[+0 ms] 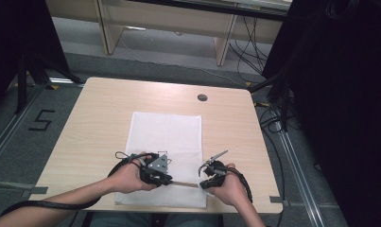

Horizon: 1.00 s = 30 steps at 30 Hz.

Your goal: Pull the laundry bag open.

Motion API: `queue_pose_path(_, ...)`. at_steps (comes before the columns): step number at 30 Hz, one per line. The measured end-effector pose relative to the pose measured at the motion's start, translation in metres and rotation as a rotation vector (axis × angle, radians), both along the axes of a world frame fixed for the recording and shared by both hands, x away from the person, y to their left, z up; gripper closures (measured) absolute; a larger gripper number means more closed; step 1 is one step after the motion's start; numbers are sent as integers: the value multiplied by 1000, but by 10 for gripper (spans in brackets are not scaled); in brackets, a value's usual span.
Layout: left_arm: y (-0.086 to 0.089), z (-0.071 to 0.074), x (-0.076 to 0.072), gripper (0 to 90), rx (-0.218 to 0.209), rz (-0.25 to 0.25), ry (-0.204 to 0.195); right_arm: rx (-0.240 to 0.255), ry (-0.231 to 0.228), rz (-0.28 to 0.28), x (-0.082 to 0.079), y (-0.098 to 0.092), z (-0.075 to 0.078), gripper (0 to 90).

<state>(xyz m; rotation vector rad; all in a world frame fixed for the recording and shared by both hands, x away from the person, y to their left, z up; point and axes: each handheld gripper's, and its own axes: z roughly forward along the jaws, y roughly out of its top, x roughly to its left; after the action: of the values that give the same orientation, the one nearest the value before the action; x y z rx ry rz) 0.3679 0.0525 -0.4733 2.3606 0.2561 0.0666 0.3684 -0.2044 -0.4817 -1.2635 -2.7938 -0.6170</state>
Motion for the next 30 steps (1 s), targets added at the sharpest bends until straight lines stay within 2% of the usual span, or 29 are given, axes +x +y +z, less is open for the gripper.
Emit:
queue_pose_path(3,2,1,1,828,-11,2,-3,1,1,1,0,0,0,900)
queue_pose_path(5,3,1,0,828,-7,6,7,1,1,1,0,0,0,900)
queue_pose_path(20,6,0,0,828,-2,-1,-6,1,4,-3,0,0,0,900)
queue_pose_path(21,7,0,-1,828,-10,10,7,0,0,1,0,0,0,900)
queue_pose_path(28,9,-1,-1,828,-14,13,9,0,0,-4,0,0,0,900)
queue_pose_path(29,10,-1,-1,828,-6,11,-2,1,-1,-3,0,0,0,900)
queue_pose_path(30,10,-1,-1,828,-14,18,9,1,-1,-4,0,0,0,900)
